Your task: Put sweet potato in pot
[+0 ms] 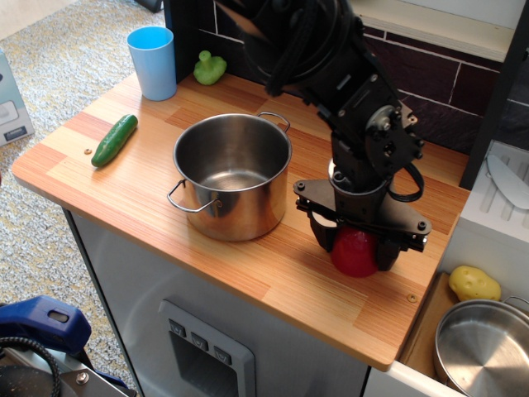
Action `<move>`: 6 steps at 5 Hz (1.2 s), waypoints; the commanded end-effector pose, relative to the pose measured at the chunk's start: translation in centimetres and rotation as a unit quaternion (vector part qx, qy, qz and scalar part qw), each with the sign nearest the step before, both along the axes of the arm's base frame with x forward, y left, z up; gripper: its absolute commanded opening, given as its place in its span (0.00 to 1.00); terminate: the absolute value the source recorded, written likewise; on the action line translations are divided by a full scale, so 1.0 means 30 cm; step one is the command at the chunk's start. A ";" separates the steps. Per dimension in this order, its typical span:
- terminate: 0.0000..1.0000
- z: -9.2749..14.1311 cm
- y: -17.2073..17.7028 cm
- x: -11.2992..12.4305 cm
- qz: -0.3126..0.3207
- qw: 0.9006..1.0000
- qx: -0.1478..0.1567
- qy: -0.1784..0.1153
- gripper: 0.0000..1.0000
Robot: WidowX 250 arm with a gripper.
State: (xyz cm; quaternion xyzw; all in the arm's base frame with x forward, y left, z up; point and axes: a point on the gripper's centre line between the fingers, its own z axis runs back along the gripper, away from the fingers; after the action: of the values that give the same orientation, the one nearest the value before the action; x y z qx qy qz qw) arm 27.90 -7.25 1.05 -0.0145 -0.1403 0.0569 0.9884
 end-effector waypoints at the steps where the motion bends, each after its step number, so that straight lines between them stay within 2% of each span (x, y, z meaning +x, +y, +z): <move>1: 0.00 0.144 -0.011 0.013 0.001 0.999 0.028 0.028 0.00; 3: 0.00 0.368 0.032 -0.009 -0.004 0.993 0.085 0.083 0.00; 4: 0.00 0.415 0.101 -0.027 -0.015 0.989 0.125 0.077 0.00; 5: 0.00 0.417 0.188 -0.047 -0.027 0.987 0.147 0.054 0.00; 6: 0.00 0.365 0.306 -0.050 -0.063 0.986 0.152 0.012 0.00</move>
State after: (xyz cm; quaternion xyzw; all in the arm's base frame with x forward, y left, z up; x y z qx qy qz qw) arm 26.36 3.10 10.59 0.1267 -0.1277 -0.0399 0.9829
